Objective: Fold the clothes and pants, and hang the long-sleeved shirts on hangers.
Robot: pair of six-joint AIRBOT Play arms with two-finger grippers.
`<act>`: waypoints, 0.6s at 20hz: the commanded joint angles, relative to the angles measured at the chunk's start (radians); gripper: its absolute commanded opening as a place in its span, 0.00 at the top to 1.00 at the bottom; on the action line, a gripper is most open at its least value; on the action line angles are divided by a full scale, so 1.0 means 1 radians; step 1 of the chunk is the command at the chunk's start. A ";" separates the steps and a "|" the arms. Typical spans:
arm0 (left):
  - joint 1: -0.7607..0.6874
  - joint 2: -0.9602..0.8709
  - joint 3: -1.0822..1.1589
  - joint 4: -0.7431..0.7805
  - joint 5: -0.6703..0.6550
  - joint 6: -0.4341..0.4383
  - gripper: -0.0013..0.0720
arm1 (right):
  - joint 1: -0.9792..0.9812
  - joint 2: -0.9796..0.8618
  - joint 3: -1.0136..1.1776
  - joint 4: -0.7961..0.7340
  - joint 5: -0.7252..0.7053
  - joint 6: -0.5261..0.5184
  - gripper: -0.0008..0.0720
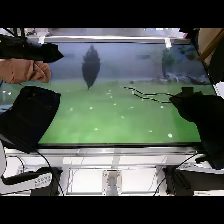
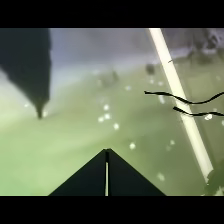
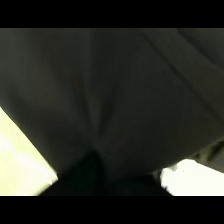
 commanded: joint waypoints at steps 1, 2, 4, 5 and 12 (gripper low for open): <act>0.000 0.000 0.000 -0.008 -0.003 0.000 0.96 | -0.009 0.032 -0.022 -0.031 0.005 0.045 0.33; 0.000 0.000 0.000 -0.007 -0.011 0.000 0.96 | -0.009 0.051 0.017 -0.010 0.005 0.046 0.29; 0.000 0.000 0.000 -0.007 -0.032 0.000 0.96 | -0.009 0.074 0.151 0.043 0.004 0.084 0.30; 0.000 0.000 0.000 -0.008 -0.052 0.000 0.96 | -0.009 0.085 0.231 0.098 0.001 0.097 0.30; 0.000 0.000 0.000 -0.007 -0.089 0.000 0.96 | 0.089 0.230 0.359 0.939 -0.114 -0.027 0.98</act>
